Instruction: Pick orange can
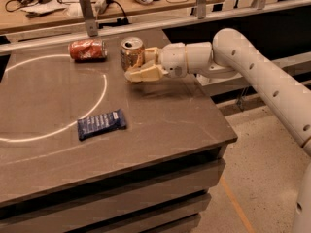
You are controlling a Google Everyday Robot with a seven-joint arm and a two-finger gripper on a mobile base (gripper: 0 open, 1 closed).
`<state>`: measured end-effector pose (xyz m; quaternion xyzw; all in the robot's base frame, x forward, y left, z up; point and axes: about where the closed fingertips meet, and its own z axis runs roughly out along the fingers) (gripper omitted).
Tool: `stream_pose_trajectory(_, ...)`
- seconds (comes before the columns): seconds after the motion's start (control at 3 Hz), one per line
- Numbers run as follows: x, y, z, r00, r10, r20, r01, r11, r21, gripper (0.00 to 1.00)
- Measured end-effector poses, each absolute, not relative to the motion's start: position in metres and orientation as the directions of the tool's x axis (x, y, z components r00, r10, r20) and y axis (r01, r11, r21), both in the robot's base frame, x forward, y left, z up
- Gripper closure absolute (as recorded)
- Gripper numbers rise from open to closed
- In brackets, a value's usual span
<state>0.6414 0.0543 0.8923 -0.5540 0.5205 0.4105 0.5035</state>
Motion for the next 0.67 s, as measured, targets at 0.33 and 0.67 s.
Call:
stream_pose_trajectory(0.33,0.6358,0.0574,0.9141,0.142,-0.135,-0.981,-0.989,0.026,-0.147,1.00)
stream_pose_trajectory(0.67,0.6353,0.0578,0.9162,0.145,-0.133,-0.981,-0.989,0.023,-0.149,1.00)
